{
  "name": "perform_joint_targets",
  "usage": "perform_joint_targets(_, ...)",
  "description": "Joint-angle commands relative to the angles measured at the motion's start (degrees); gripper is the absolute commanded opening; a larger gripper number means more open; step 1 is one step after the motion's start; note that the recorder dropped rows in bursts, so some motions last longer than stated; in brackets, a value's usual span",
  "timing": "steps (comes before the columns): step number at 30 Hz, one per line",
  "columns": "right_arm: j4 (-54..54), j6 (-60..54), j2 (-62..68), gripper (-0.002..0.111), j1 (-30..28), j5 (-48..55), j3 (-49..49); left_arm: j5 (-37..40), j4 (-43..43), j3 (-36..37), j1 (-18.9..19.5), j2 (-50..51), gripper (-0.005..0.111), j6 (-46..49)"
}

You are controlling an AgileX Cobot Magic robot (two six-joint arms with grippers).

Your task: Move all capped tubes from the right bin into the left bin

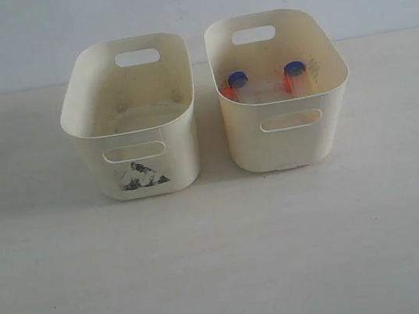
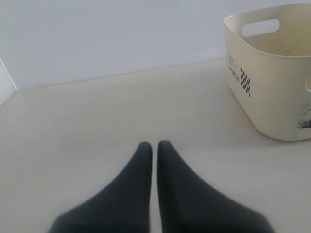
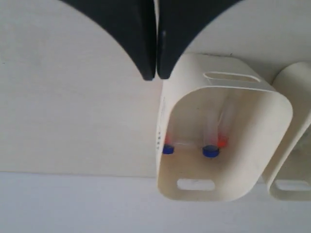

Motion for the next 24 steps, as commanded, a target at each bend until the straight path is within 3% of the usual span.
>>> perform_joint_targets(1, 11.1, -9.3, 17.1, 0.0, 0.1, 7.6, -13.5, -1.0, -0.1, -0.2, 0.1, -0.1, 0.004, -0.7)
perform_joint_targets(6, 17.0, -14.4, 33.5, 0.005, 1.8, 13.4, -28.1, -0.9, -0.1, -0.2, 0.1, -0.1, 0.004, -0.7)
perform_joint_targets(10, 16.4, -11.5, 46.6, 0.034, 6.5, 15.3, -39.8, -0.9, -0.1, -0.2, 0.1, -0.1, 0.004, -0.7)
perform_joint_targets(12, 15.1, -7.8, 52.3, 0.041, 7.6, 15.6, -44.9, -0.9, -0.1, -0.2, 0.1, -0.1, 0.004, -0.7)
perform_joint_targets(19, 11.6, 0.2, 68.6, 0.042, 8.1, 22.1, -61.9, -0.9, -0.1, -0.2, 0.1, -0.1, 0.004, -0.7)
perform_joint_targets(24, 11.6, 1.2, 73.9, 0.042, 8.7, 22.3, -67.1, -0.9, -0.1, -0.2, 0.1, -0.1, 0.004, -0.7)
